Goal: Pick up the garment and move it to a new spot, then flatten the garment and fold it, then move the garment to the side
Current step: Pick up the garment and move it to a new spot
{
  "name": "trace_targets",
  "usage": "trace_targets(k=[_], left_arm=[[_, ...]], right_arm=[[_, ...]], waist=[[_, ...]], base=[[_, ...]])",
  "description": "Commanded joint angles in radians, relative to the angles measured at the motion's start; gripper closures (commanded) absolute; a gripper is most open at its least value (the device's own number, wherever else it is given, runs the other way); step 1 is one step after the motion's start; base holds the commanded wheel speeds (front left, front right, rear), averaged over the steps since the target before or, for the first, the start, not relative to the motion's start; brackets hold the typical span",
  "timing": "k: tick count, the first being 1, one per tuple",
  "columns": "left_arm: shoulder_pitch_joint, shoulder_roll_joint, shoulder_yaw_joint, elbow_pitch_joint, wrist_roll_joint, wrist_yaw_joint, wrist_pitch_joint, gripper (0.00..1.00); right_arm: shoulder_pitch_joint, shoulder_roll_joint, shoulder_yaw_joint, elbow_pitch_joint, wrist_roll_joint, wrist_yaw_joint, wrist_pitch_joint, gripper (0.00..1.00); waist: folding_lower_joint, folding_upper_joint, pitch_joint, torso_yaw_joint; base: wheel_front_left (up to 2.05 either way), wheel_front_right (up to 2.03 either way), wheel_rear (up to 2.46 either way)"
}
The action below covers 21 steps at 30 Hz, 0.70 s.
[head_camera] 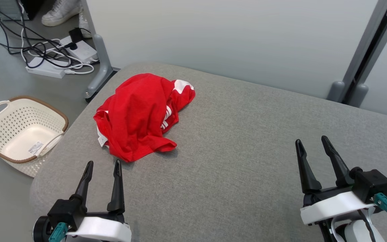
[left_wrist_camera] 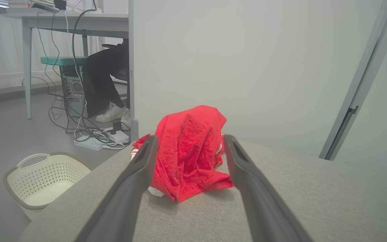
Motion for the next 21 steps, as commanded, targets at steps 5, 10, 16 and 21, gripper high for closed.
trace_targets(k=[5, 10, 16, 21], left_arm=[[0.013, 0.005, 0.014, -0.007, 0.016, -0.001, 0.000, 0.00], [0.019, 0.005, 0.019, -0.022, 0.016, 0.009, 0.000, 0.00], [0.022, 0.005, 0.026, -0.031, 0.016, 0.013, 0.000, 0.00], [0.027, 0.004, 0.025, -0.035, 0.001, 0.016, 0.000, 0.00]], right_arm=[[0.008, -0.006, 0.014, 0.006, 0.012, 0.001, -0.005, 0.00], [-0.013, -0.006, 0.027, 0.016, 0.009, 0.001, -0.005, 0.00], [-0.023, -0.006, 0.038, 0.021, 0.008, 0.001, -0.005, 0.00], [-0.026, -0.006, 0.035, 0.024, 0.000, 0.001, -0.005, 0.00]], waist=[[0.0000, 0.0000, -0.013, 0.040], [0.0000, 0.0000, -0.009, 0.047], [0.0000, 0.0000, -0.005, 0.049], [0.0000, 0.0000, -0.004, 0.047]], base=[[0.00, 0.00, 0.00], [0.00, 0.00, 0.00], [0.00, 0.00, 0.00], [0.00, 0.00, 0.00]])
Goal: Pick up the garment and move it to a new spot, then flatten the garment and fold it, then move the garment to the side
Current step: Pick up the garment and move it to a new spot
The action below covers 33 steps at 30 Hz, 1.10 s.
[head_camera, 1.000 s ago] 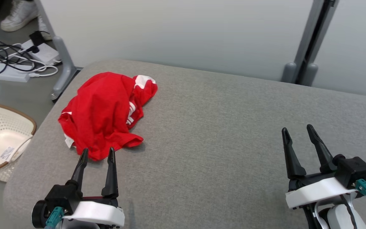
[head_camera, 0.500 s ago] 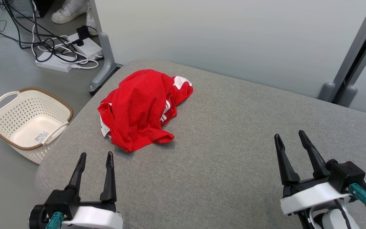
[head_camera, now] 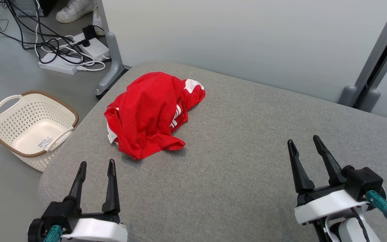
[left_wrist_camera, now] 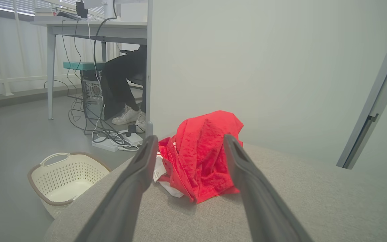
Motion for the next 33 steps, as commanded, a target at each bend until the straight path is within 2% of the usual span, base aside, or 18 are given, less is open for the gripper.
trace_targets(k=[1, 9, 17, 21, 26, 33], left_arm=[[0.010, 0.004, 0.003, 0.005, -0.030, 0.000, 0.000, 0.00], [-0.039, 0.004, 0.008, 0.030, -0.081, -0.014, 0.000, 0.00], [-0.215, 0.004, 0.072, 0.040, -0.047, -0.046, 0.000, 0.00], [-0.330, 0.035, 0.096, 0.118, -0.065, -0.087, 0.010, 0.00], [-0.481, 0.100, 0.111, 0.258, -0.114, -0.135, 0.129, 0.00], [-0.638, 0.155, 0.095, 0.378, -0.174, -0.175, 0.315, 0.00]], right_arm=[[-0.008, -0.006, -0.003, -0.001, -0.008, 0.000, -0.005, 0.00], [0.010, -0.006, -0.035, -0.016, -0.027, 0.000, -0.006, 0.00], [-0.088, -0.023, -0.063, -0.054, -0.112, 0.000, -0.006, 0.00], [-0.151, -0.050, -0.064, -0.071, -0.132, 0.000, 0.001, 0.00], [-0.198, -0.049, -0.070, -0.106, -0.104, 0.000, 0.013, 0.00], [-0.207, -0.056, -0.052, -0.124, -0.115, 0.000, 0.019, 0.00]], waist=[[0.0000, 0.0000, 0.001, -0.001], [0.0000, 0.0000, 0.034, -0.004], [0.0000, 0.0000, 0.216, -0.050], [0.0000, 0.0000, 0.302, -0.075], [0.0000, 0.0000, 0.367, -0.107], [0.0000, 0.0000, 0.408, -0.144]], base=[[0.00, 0.00, 0.00], [0.00, 0.00, 0.00], [0.00, 0.00, 0.00], [0.00, 0.00, 0.00], [0.00, 0.00, 0.00], [0.00, 0.00, 0.00]])
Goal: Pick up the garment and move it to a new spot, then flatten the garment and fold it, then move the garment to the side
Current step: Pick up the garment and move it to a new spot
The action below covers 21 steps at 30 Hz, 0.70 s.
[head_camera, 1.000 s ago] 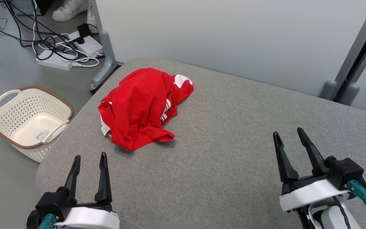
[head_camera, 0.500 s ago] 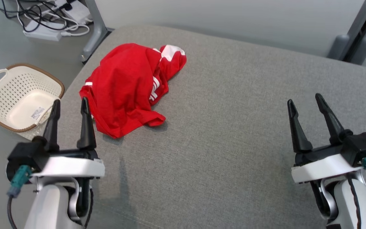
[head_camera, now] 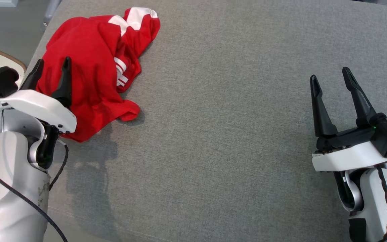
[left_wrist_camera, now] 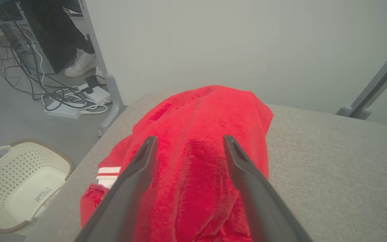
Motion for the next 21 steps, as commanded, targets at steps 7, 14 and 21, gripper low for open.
trace_targets(k=[7, 14, 21], left_arm=[[-0.095, 0.053, -0.041, 0.080, -0.010, -0.019, 0.136, 0.00], [-0.150, 0.079, -0.077, 0.166, -0.013, -0.024, 0.247, 0.00], [-0.185, 0.097, -0.095, 0.225, 0.000, -0.019, 0.258, 1.00]], right_arm=[[-0.009, 0.004, 0.013, -0.001, -0.005, 0.000, -0.002, 0.00], [-0.025, 0.010, 0.029, 0.004, -0.009, 0.000, -0.008, 0.00], [-0.035, 0.014, 0.032, 0.013, -0.007, 0.000, -0.012, 0.00]], waist=[[0.0000, 0.0000, 0.036, -0.047], [0.0000, 0.0000, 0.057, -0.072], [0.0000, 0.0000, 0.065, -0.085]], base=[[0.00, 0.00, 0.00], [0.00, 0.00, 0.00], [0.00, 0.00, 0.00]])
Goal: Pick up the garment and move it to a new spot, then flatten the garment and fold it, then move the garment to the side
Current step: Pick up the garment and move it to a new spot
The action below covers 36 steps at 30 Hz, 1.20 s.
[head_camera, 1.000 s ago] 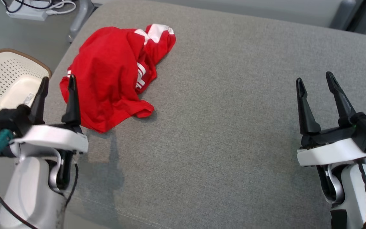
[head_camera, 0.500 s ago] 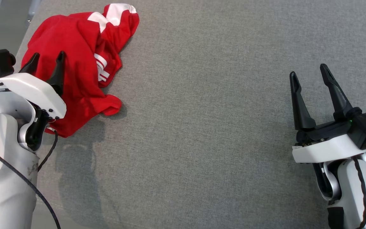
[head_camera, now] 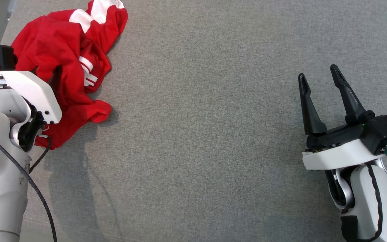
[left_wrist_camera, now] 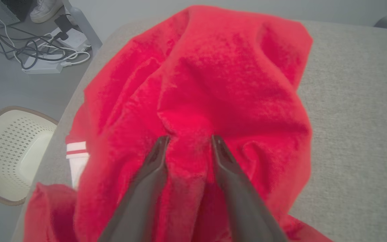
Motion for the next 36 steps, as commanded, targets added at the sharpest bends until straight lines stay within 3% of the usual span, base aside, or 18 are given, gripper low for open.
trace_targets(k=[1, 12, 22, 29, 36], left_arm=[[-0.014, 0.005, -0.003, 0.005, -0.001, -0.001, -0.006, 1.00], [-0.027, 0.038, 0.012, -0.009, 0.006, 0.018, -0.149, 1.00], [-0.012, 0.045, 0.071, -0.180, -0.032, 0.035, -0.300, 1.00], [0.002, 0.012, 0.085, -0.382, -0.058, 0.045, -0.368, 1.00], [0.071, -0.068, 0.001, -0.561, -0.127, 0.012, -0.297, 1.00]], right_arm=[[-0.013, -0.003, -0.003, 0.002, -0.001, 0.000, -0.009, 0.00], [0.000, 0.010, -0.006, 0.037, 0.017, 0.000, -0.016, 0.00], [0.034, 0.022, -0.018, 0.053, 0.053, 0.000, -0.018, 0.00], [0.067, 0.026, -0.041, 0.039, 0.069, 0.000, -0.018, 0.00], [0.100, 0.027, -0.058, 0.018, 0.108, 0.000, -0.017, 0.00]], waist=[[0.0000, 0.0000, 0.000, -0.001], [0.0000, 0.0000, -0.058, -0.005], [0.0000, 0.0000, -0.175, -0.010], [0.0000, 0.0000, -0.253, -0.044], [0.0000, 0.0000, -0.304, -0.125]], base=[[0.00, 0.00, 0.00], [0.00, 0.00, 0.00], [0.00, 0.00, 0.00], [0.00, 0.00, 0.00], [0.00, 0.00, 0.00]])
